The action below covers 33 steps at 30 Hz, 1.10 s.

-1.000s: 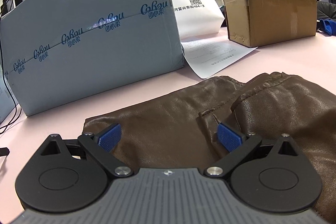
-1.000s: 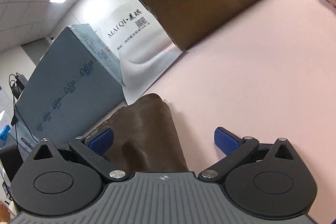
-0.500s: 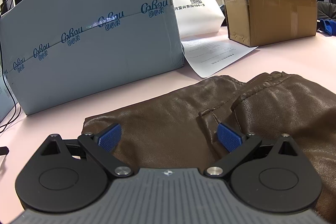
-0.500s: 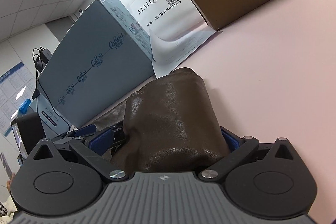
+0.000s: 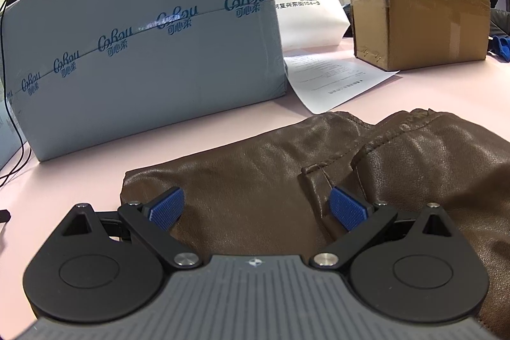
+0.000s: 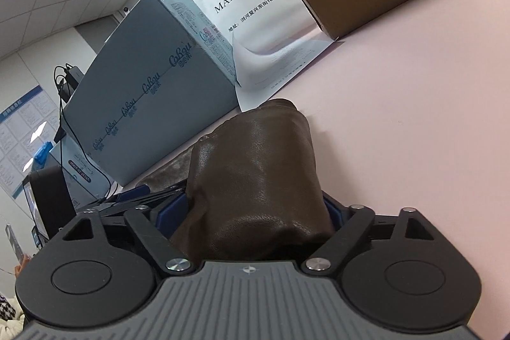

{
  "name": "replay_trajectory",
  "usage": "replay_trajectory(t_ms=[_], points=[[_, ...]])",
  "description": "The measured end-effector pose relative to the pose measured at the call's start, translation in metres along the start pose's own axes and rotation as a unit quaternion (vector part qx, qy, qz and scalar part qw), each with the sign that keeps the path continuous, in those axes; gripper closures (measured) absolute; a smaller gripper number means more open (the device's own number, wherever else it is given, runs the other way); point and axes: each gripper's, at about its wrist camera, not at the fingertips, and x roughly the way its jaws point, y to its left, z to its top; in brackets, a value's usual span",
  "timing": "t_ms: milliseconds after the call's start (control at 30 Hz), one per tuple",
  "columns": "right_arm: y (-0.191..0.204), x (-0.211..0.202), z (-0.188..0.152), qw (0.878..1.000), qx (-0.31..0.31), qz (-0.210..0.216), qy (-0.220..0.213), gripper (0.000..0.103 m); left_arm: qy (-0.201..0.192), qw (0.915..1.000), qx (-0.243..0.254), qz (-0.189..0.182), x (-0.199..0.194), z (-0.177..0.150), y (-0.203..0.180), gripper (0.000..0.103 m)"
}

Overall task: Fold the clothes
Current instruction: 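Pinch the jacket bundle edge with the right gripper and lift it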

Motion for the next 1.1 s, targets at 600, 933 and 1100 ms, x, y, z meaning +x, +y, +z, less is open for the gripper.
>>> replay_trajectory(t_ms=[600, 933, 1100], points=[[0.009, 0.013, -0.004, 0.999, -0.045, -0.007, 0.000, 0.000, 0.003, 1.0000, -0.007, -0.005, 0.000, 0.000, 0.002, 0.004], [0.000, 0.010, 0.000, 1.000, -0.018, -0.017, -0.007, 0.066, -0.003, 0.9999, -0.016, 0.001, -0.001, 0.001, 0.007, 0.004], [-0.008, 0.006, 0.003, 1.000, 0.014, 0.001, -0.020, 0.084, -0.025, 0.9995, 0.001, 0.021, -0.007, 0.003, 0.008, 0.004]])
